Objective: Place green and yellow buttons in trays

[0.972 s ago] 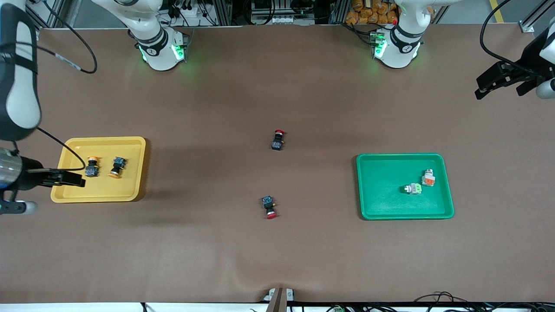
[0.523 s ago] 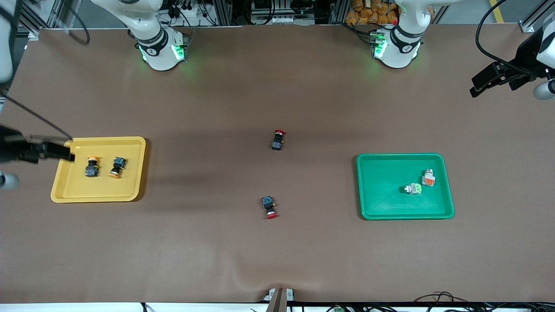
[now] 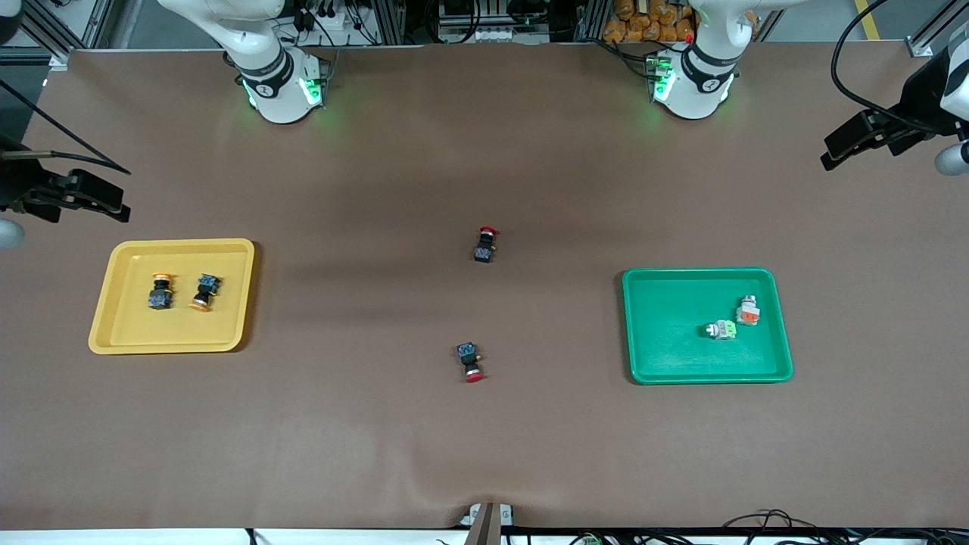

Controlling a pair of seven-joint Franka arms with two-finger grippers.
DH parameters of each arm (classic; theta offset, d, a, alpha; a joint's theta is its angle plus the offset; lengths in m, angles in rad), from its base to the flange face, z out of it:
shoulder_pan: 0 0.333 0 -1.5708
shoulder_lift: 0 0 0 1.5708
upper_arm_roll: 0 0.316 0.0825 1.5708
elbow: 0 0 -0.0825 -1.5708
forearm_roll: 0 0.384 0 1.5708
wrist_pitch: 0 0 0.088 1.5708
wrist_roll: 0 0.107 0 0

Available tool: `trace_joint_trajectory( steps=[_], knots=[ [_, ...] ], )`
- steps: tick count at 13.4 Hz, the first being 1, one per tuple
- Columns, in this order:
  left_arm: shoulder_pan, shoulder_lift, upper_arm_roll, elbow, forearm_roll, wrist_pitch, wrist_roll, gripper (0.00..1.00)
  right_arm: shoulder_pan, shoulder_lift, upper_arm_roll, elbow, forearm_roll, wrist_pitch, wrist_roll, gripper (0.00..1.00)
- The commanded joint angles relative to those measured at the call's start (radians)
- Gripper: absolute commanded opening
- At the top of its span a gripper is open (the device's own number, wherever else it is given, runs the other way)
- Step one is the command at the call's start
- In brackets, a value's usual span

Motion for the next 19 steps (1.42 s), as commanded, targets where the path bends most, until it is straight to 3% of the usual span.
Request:
trace_joint_trajectory(
  steps=[1,6,15,18,19],
  knots=[
    [0.005,-0.028,-0.002,-0.021,-0.012,-0.006,-0.010,1.00,-0.001,-0.184,0.003,-0.267,0.000,0.120,0.021,1.00],
    [0.005,-0.031,-0.002,-0.006,-0.009,-0.006,0.008,1.00,-0.027,-0.184,-0.003,-0.267,0.042,0.133,0.021,1.00],
    [0.002,-0.008,-0.002,0.036,-0.005,-0.006,0.000,1.00,-0.029,-0.158,-0.003,-0.223,0.034,0.125,-0.006,1.00],
    [0.002,-0.008,-0.002,0.036,-0.005,-0.006,0.005,1.00,0.006,-0.157,-0.046,-0.221,0.030,0.117,-0.061,1.00],
    [0.002,-0.008,-0.002,0.036,-0.005,-0.006,0.005,1.00,0.037,-0.157,-0.087,-0.221,0.026,0.117,-0.064,1.00]
  ],
)
